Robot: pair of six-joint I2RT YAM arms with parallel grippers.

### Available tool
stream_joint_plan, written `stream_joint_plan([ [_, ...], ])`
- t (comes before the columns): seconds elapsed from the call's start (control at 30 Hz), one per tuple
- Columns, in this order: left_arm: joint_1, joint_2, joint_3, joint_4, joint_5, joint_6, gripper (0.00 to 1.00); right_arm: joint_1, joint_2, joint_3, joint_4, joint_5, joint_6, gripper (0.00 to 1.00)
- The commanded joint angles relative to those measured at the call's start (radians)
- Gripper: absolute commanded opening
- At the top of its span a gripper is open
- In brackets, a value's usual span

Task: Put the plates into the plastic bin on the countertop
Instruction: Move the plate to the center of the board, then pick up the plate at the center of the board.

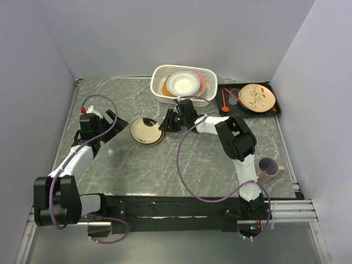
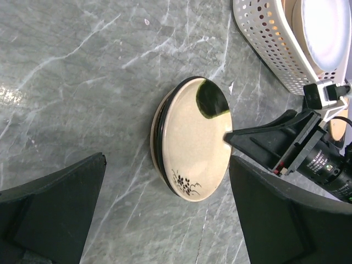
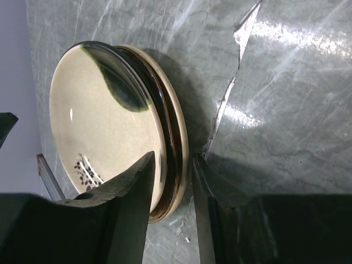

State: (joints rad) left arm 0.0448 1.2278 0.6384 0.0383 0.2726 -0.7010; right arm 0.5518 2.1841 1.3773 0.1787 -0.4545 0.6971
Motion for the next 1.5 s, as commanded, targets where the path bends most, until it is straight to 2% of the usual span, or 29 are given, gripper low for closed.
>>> stream_joint_plan([
  [0.0, -0.023, 0.025, 0.000, 0.069, 0.008, 0.000, 0.99, 0.005, -0.086, -0.023, 0.025, 0.002, -0.011, 0.45],
  [0.1, -0.037, 0.050, 0.000, 0.080, 0.011, 0.001, 0.99, 0.005, -0.109, -0.027, 0.022, 0.002, -0.013, 0.49],
  [0.27, -0.039, 0.098, 0.004, 0.110, 0.017, 0.005, 0.99, 0.003, -0.141, -0.038, 0.018, -0.004, -0.013, 0.50],
  [0.47, -0.085, 0.173, 0.021, 0.159, 0.033, -0.002, 0.90, 0.005, -0.136, -0.027, 0.002, 0.000, -0.015, 0.50],
  [0.7, -0.103, 0.269, 0.037, 0.209, 0.057, -0.005, 0.53, 0.007, -0.118, -0.023, 0.005, -0.004, -0.010, 0.50],
  [0.77, -0.105, 0.282, 0.038, 0.218, 0.057, -0.005, 0.47, 0.007, -0.119, -0.023, 0.005, -0.006, -0.011, 0.50],
  [0.8, -0.106, 0.292, 0.037, 0.222, 0.059, -0.006, 0.41, 0.005, -0.119, -0.023, 0.004, -0.006, -0.014, 0.50],
  [0.97, -0.108, 0.318, 0.038, 0.252, 0.066, -0.012, 0.23, 0.004, -0.127, -0.034, 0.008, -0.010, -0.015, 0.50],
  [1.0, -0.108, 0.326, 0.040, 0.253, 0.069, -0.011, 0.15, 0.005, -0.129, -0.035, 0.010, -0.010, -0.015, 0.50],
  [1.1, -0.108, 0.340, 0.046, 0.249, 0.065, -0.006, 0.01, 0.003, -0.129, -0.038, 0.018, -0.018, -0.011, 0.50],
  [1.47, -0.108, 0.389, 0.040, 0.281, 0.099, -0.020, 0.01, 0.003, -0.124, -0.041, 0.021, -0.024, -0.007, 0.50],
])
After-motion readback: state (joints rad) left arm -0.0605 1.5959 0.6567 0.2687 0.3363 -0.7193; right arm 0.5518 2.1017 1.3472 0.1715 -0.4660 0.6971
